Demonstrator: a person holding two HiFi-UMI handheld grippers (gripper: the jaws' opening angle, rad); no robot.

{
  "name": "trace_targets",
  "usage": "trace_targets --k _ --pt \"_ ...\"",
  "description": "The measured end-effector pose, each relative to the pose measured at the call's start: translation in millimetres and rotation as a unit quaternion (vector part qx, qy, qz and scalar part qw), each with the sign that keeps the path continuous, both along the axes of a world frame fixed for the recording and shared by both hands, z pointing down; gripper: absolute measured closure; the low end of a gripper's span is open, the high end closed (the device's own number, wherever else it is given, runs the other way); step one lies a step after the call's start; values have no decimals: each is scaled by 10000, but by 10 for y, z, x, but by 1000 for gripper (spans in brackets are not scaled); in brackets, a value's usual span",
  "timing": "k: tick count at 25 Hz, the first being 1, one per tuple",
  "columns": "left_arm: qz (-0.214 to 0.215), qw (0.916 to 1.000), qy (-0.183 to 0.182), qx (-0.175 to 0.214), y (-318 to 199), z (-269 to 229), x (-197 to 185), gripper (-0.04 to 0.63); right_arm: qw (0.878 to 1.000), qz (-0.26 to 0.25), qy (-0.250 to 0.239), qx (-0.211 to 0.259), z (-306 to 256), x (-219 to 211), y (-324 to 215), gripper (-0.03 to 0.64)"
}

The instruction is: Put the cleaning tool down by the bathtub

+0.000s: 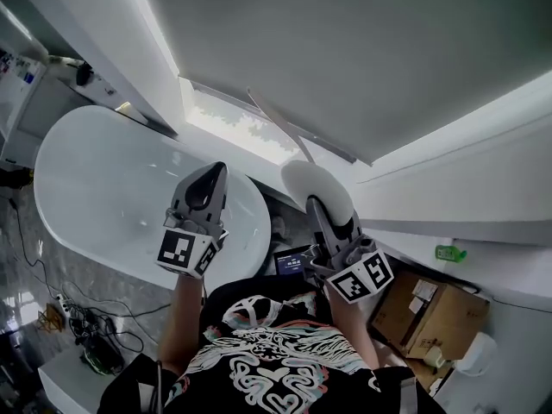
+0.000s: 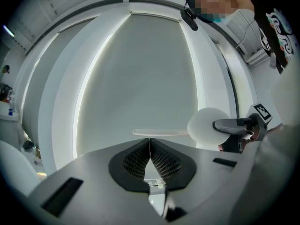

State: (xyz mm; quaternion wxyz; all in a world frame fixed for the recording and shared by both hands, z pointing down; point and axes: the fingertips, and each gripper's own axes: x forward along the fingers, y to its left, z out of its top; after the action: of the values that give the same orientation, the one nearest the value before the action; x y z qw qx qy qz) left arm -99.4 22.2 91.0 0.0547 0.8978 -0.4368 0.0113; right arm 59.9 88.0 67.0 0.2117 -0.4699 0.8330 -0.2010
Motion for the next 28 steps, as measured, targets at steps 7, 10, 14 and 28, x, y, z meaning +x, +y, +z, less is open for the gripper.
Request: trace_targets --k 7,10,14,28 --pt "-193 9998 -84 -58 -291 107 59 578 9988 -455 -12 -153 193 -25 -364 465" --pt "-280 9994 -143 -138 -441 180 52 578 9980 -564 -63 -284 293 -26 -512 465" --pt "-369 9989 -174 -248 -613 315 87 578 9968 -671 -24 -428 454 33 -684 465" --pt "-543 9957 -362 -664 -1059 962 133 578 9908 -930 427 -890 1081 77 -1187 465"
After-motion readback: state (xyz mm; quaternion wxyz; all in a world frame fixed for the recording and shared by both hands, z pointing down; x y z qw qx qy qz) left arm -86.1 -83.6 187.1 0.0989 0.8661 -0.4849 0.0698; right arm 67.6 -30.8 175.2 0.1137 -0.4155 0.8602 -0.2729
